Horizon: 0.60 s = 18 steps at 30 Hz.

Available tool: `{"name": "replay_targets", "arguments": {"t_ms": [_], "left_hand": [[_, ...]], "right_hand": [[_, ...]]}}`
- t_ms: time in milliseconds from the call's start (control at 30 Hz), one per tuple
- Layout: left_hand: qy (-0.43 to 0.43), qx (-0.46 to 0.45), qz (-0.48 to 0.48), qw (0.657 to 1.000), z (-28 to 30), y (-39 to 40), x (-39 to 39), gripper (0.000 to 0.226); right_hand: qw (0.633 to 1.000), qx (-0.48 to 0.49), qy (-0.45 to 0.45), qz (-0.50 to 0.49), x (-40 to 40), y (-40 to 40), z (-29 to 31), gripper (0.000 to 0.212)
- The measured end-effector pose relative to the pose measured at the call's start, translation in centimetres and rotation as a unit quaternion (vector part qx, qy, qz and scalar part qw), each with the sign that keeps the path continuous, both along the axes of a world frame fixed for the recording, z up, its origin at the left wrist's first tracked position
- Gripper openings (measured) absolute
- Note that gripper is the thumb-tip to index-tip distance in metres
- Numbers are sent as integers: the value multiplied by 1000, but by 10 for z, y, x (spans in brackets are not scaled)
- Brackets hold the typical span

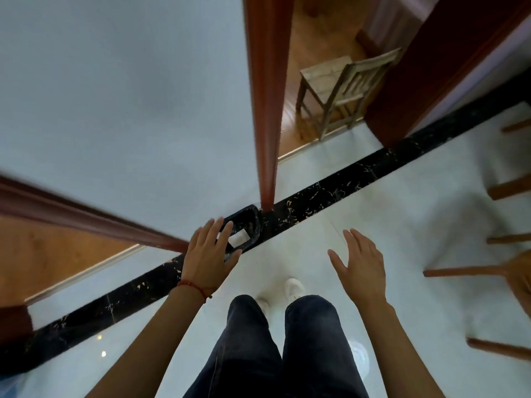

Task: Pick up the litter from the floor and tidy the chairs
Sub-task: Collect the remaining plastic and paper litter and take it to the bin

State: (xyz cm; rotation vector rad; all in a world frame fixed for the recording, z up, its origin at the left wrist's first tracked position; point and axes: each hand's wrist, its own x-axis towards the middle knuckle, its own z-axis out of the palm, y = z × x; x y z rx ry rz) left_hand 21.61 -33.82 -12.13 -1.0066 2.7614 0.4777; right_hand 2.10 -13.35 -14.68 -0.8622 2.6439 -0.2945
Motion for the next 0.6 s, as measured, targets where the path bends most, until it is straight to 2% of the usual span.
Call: {"name": "replay_targets", "arguments": {"t_ms": [300, 600], "left_hand": [[-11, 7, -182, 983, 19, 24, -34, 81], [26, -9, -347, 937, 32, 142, -92, 82]], "right_hand": [[985, -12, 16, -172, 49, 91, 17, 55], [938, -26, 33, -343, 97, 228, 31, 53]]}}
